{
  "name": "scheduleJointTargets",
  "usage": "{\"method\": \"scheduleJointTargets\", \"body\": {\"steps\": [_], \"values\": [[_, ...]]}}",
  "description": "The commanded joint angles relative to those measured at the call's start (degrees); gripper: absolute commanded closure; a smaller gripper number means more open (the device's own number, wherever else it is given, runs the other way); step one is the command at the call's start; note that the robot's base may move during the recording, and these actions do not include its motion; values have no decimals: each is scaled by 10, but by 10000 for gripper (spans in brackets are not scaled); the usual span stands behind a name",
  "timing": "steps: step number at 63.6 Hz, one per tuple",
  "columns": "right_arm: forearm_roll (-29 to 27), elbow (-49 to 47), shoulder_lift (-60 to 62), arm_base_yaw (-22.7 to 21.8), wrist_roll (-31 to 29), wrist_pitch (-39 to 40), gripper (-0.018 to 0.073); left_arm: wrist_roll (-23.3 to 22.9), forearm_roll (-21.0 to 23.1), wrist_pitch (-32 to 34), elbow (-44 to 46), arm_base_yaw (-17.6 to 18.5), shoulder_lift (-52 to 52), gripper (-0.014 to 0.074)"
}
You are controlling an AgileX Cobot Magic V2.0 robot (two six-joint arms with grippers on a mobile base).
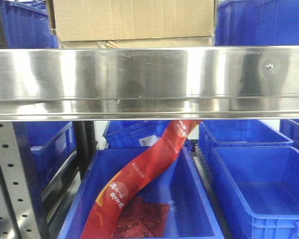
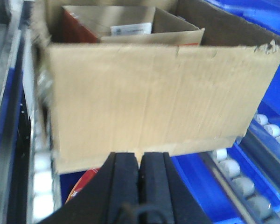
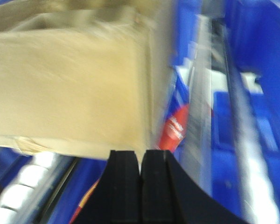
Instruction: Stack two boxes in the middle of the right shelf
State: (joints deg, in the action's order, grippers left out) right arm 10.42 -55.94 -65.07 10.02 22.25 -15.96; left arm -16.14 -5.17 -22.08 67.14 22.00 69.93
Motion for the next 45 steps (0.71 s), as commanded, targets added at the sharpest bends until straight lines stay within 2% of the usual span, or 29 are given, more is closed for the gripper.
{"method": "scheduleJointTargets", "body": {"steps": [1, 9, 24, 34, 45], "values": [[-8, 31, 29, -23, -3, 23, 720, -5, -6, 58, -68, -6, -47, 708], [-6, 82, 75, -36, -6, 31, 720, -28, -6, 81, -163, -49, -110, 708], [-6, 186, 176, -36, -6, 70, 720, -28, -11, 100, -300, -135, -265, 708], [-6, 257, 251, -36, -6, 111, 720, -28, -12, 96, -358, -157, -372, 708], [-6, 268, 300, -36, -6, 109, 720, -28, -12, 93, -379, -160, -458, 708]]}}
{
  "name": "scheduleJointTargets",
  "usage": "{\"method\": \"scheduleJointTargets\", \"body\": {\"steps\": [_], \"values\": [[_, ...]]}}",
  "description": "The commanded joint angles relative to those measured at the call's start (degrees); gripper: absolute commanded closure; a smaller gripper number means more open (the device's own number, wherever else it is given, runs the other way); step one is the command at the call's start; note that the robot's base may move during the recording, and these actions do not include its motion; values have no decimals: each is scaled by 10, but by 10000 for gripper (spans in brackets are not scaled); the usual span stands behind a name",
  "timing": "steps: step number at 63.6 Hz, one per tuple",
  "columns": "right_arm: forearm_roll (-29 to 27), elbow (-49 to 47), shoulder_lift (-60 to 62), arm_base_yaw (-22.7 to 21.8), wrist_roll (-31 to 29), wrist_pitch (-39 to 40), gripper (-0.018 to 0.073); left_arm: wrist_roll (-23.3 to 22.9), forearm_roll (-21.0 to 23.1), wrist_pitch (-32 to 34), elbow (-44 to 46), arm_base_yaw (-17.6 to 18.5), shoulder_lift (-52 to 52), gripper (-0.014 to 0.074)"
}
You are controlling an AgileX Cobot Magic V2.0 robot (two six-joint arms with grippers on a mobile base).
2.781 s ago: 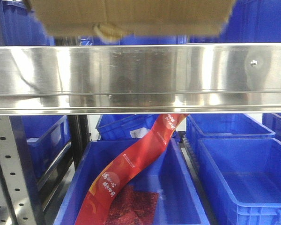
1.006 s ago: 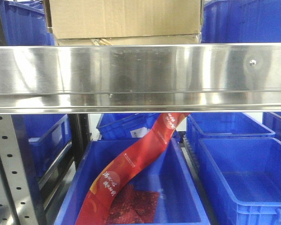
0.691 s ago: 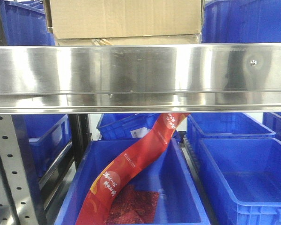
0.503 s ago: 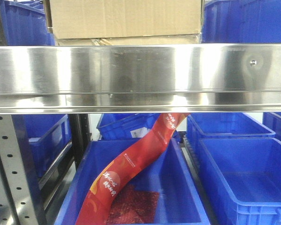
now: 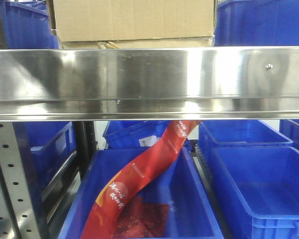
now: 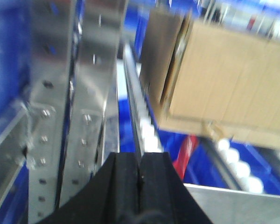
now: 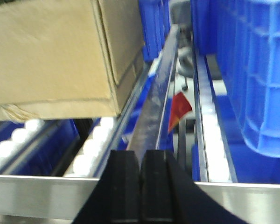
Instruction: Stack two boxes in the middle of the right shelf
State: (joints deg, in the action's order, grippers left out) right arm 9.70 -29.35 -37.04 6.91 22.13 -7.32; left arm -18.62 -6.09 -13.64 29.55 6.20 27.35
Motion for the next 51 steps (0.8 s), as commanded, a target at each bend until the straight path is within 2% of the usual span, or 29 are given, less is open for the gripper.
{"method": "scheduleJointTargets", "body": {"steps": [1, 15, 38, 43, 45, 48, 51], "values": [[2, 2, 22, -5, -4, 23, 720, -3, -3, 11, -3, -2, -37, 708], [2, 2, 33, -5, -4, 34, 721, -3, -3, 17, -3, -2, -101, 708], [2, 2, 33, -5, -4, 35, 721, -3, -3, 17, -3, -2, -111, 708], [-27, 12, 48, -5, -7, 35, 721, -3, -3, 17, -3, -2, -111, 708], [-43, 21, 59, -5, -24, 35, 721, -3, -3, 17, -3, -2, -111, 708], [-54, 47, 94, -5, -116, 39, 721, -3, -3, 17, -3, -2, -111, 708], [-56, 67, 122, -6, -167, 35, 721, -3, -3, 17, -3, -2, -111, 708]]}}
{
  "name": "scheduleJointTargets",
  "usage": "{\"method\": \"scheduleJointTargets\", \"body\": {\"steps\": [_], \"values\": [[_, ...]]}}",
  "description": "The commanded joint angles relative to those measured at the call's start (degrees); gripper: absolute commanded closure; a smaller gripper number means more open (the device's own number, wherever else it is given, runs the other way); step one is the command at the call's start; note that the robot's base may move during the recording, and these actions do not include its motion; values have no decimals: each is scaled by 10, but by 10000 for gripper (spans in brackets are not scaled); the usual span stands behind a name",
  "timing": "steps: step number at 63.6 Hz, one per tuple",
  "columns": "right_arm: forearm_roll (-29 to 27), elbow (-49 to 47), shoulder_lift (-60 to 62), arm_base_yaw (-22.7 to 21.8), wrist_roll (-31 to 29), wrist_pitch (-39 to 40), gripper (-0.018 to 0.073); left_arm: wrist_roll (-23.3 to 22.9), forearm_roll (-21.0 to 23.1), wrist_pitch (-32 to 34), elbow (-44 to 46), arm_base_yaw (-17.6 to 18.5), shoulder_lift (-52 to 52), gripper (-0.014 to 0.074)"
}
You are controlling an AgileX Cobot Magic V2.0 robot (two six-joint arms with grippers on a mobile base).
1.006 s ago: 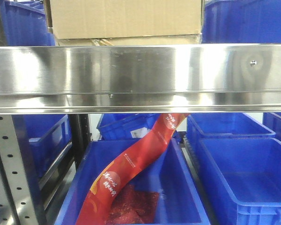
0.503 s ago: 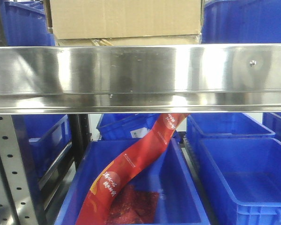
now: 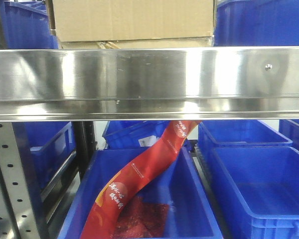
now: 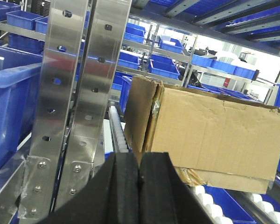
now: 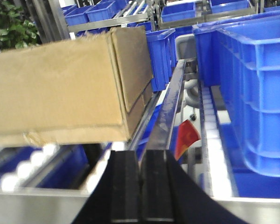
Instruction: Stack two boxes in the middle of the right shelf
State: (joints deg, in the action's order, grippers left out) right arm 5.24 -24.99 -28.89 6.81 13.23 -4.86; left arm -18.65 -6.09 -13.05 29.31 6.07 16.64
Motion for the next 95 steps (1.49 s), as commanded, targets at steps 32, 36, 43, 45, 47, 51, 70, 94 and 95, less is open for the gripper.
{"method": "scheduleJointTargets", "body": {"steps": [32, 36, 43, 45, 47, 51, 70, 94, 95], "values": [[-67, 218, 289, -84, -163, -9, 721, -3, -3, 11, -1, -1, -4, 708], [-67, 228, 289, -84, -163, -11, 721, -3, -3, 13, -1, -1, -4, 708], [-67, 250, 289, -84, -163, 5, 721, -3, -3, 16, -1, -1, -4, 708], [-67, 250, 289, -84, -163, 11, 721, -3, -3, 20, -1, -1, -4, 708], [-67, 250, 289, -84, -163, 15, 721, -3, -3, 20, -1, -1, -4, 708], [-67, 250, 289, -84, -163, 16, 721, -3, -3, 21, -1, -1, -4, 708], [-70, 250, 289, -115, -163, 29, 721, -3, -3, 21, -1, -1, -4, 708], [-73, 250, 289, -118, -163, 27, 721, -3, -3, 21, -1, -1, -4, 708], [-73, 250, 289, -118, -163, 27, 721, -3, -3, 21, -1, -1, -4, 708]]}}
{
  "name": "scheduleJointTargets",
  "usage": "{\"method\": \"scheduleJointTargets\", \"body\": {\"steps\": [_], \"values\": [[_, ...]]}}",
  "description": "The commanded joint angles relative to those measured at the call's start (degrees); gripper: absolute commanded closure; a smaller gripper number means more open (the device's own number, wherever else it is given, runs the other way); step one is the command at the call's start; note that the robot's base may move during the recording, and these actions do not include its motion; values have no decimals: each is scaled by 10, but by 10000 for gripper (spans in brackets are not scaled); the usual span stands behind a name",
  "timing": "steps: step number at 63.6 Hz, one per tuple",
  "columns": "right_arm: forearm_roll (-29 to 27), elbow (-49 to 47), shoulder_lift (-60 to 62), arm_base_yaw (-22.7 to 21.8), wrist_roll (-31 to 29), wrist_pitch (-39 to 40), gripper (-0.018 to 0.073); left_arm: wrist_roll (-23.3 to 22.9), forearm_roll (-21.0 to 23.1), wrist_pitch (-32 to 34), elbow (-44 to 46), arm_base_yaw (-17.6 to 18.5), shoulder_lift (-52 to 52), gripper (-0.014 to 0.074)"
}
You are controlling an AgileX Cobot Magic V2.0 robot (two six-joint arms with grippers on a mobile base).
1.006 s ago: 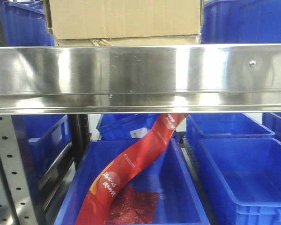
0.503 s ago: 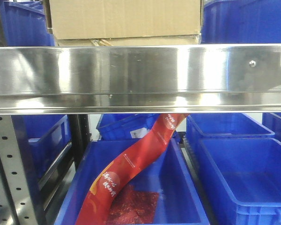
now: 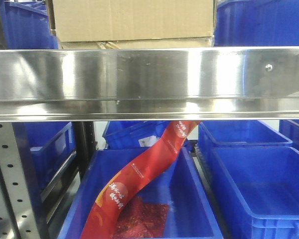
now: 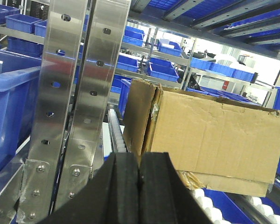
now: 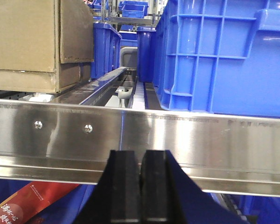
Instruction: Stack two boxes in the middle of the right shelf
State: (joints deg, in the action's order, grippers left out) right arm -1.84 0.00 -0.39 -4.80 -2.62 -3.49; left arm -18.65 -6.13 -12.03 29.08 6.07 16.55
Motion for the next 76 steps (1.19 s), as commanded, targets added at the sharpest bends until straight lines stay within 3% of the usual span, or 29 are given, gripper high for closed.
{"method": "scheduleJointTargets", "body": {"steps": [1, 35, 37, 42, 49, 55, 72, 76], "values": [[-2, 0, 4, -2, -4, 14, 721, -3, -3, 11, 1, -1, -3, 708], [-2, 0, 4, -2, -4, 14, 721, -2, -7, 20, -6, -2, -4, 708], [-2, 0, 4, -2, -4, 14, 721, 5, -9, 41, -18, -7, -8, 708], [-2, 0, 4, -2, -4, 14, 721, 72, 1, 105, -61, -27, -20, 708], [-2, 0, 4, -2, -4, 14, 721, 159, 77, 131, -138, -62, -48, 708], [-2, 0, 4, -2, -4, 14, 721, 163, 70, 131, -187, -78, -78, 708], [-2, 0, 4, -2, -4, 14, 721, 163, 66, 145, -291, -78, -165, 708], [-2, 0, 4, -2, -4, 14, 721, 163, 54, 111, -291, -72, -165, 708]]}}
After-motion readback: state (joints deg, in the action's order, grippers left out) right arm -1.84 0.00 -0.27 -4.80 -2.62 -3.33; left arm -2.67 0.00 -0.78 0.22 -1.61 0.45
